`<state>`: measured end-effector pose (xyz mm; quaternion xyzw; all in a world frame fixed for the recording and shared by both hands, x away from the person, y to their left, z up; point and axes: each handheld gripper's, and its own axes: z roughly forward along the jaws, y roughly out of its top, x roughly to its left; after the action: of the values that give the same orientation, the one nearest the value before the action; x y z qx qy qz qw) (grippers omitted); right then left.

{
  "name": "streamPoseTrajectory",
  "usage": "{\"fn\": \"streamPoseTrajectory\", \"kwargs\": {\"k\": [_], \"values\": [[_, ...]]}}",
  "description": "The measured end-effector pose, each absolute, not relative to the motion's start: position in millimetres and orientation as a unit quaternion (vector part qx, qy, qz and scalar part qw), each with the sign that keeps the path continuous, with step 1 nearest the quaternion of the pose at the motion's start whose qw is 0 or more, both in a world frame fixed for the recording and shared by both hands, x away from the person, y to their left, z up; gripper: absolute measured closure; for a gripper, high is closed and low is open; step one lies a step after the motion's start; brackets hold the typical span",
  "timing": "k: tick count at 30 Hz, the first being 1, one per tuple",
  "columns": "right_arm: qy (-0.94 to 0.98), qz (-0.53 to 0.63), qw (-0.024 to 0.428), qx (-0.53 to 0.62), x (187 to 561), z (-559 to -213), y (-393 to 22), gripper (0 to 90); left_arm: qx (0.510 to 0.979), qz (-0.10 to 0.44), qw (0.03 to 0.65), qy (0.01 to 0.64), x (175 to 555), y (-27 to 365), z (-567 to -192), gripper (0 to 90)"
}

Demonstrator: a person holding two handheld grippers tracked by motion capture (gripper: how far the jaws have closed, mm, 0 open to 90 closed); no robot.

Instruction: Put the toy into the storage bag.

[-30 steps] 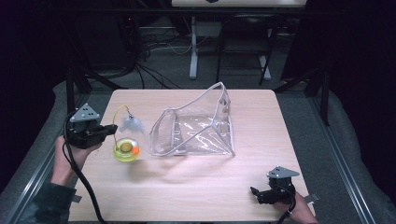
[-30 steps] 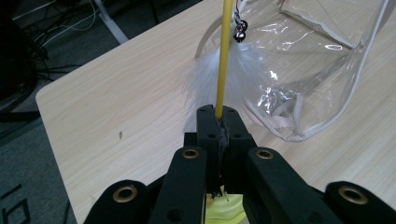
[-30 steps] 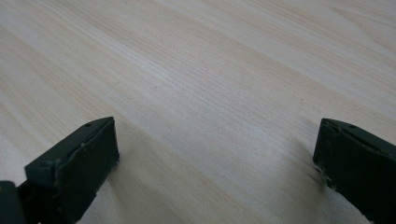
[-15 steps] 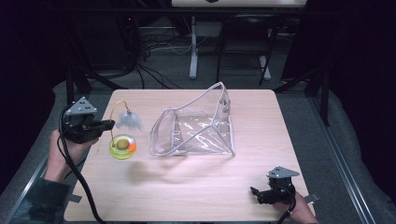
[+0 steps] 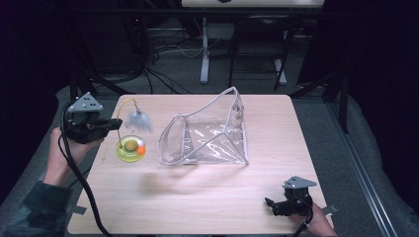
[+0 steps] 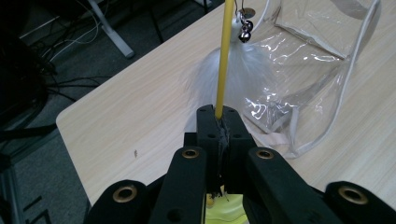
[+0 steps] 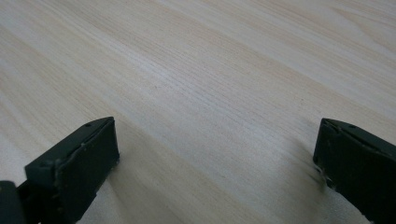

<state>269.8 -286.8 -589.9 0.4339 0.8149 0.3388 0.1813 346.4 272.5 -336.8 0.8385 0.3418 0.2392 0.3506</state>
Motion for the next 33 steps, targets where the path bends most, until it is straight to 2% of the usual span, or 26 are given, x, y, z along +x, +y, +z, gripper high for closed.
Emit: {"fn": "streamPoseTrajectory", "kwargs": {"k": [33], "values": [[0.815,0.340,0.181,0.433,270.1,-590.0,-286.9,0.0,0.839,0.238,0.382,0.306,359.0,243.3,-299.0,88.7]]}}
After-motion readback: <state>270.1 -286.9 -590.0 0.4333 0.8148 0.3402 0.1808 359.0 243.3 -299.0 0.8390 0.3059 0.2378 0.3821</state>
